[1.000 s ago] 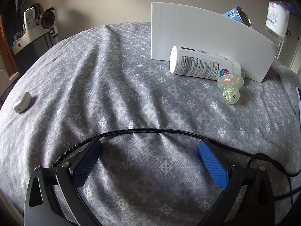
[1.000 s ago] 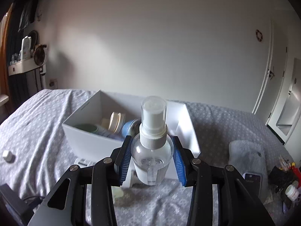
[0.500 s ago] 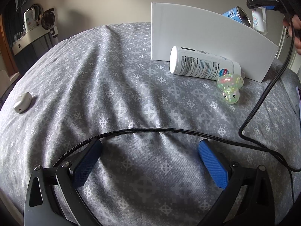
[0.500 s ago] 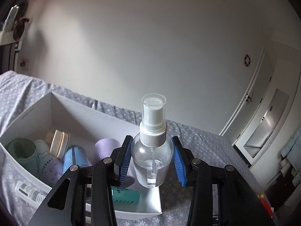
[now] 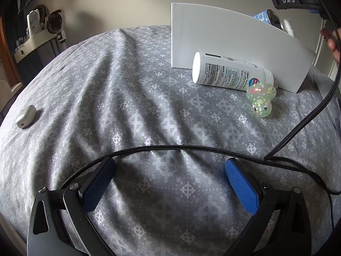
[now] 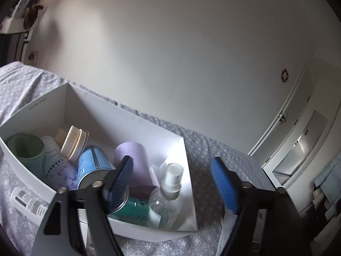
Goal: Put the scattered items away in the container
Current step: 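Move the right gripper to the glittery green squishy toy and grasp it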
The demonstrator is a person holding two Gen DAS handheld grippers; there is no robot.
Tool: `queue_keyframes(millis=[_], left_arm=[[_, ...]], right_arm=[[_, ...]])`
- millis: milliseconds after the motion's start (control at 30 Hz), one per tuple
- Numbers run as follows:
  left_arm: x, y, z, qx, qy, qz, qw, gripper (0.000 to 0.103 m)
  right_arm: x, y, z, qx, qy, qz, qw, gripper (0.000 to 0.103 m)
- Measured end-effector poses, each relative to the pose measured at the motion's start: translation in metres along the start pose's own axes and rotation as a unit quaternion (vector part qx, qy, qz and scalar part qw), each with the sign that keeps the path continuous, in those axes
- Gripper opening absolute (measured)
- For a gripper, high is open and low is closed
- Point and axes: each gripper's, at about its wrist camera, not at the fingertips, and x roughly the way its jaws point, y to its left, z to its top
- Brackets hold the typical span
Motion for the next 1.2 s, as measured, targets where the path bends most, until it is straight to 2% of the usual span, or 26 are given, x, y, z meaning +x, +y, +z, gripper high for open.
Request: queue_keyframes(millis=[100,233,333,400,533,633,767,967,1100,1200], left_arm=[[0.0,0.0,0.0,0.0,0.0,0.0,1.0,0.103],[-0.001,0.001,0.0,-0.002,0.0,-0.002,1.0,0.103],[-0.001,0.002,0.0,-0.002,0.0,-0.002,1.0,0.103],[-0.001,0.001,0.0,-0.002,0.0,-0.002,1.0,0.103],[-0.001,0.002,0.0,-0.001,0.0,-0.001,1.0,0.103],[-0.001,0.002,0.0,-0.001,0.0,-0.001,1.0,0.103],[-0.002,0.001,-0.001,-0.001,0.0,-0.001,1.0,0.103],[-0.001,0.0,-0.001,-0.001,0.0,-0.001,1.0,0.103],[-0.001,0.0,-0.001,-0.001,0.0,-0.001,1.0,0.103],[-0.001,0.0,-0.001,0.0,0.0,0.0,1.0,0.103]], right_arm=[[-0.027,-0.012,-0.005,0.031,-0.026,0.002,0.999,0.097],[-0.051,-0.017,-0.03,0.077,0.004,0.058,0.995,0.097],[-0.059,-0.019,-0.068,0.12,0.056,0.118,0.984,0.097],[-0.057,-0.019,-0.1,0.153,0.102,0.153,0.971,0.097],[-0.046,-0.016,-0.152,0.184,0.186,0.181,0.948,0.097],[-0.046,-0.017,-0.172,0.194,0.204,0.196,0.939,0.097],[-0.047,-0.012,-0.172,0.19,0.205,0.21,0.937,0.097],[-0.052,0.017,-0.144,0.152,0.176,0.255,0.938,0.097],[-0.042,0.044,-0.132,0.129,0.184,0.287,0.931,0.097],[-0.03,0.062,-0.126,0.105,0.196,0.291,0.931,0.097]])
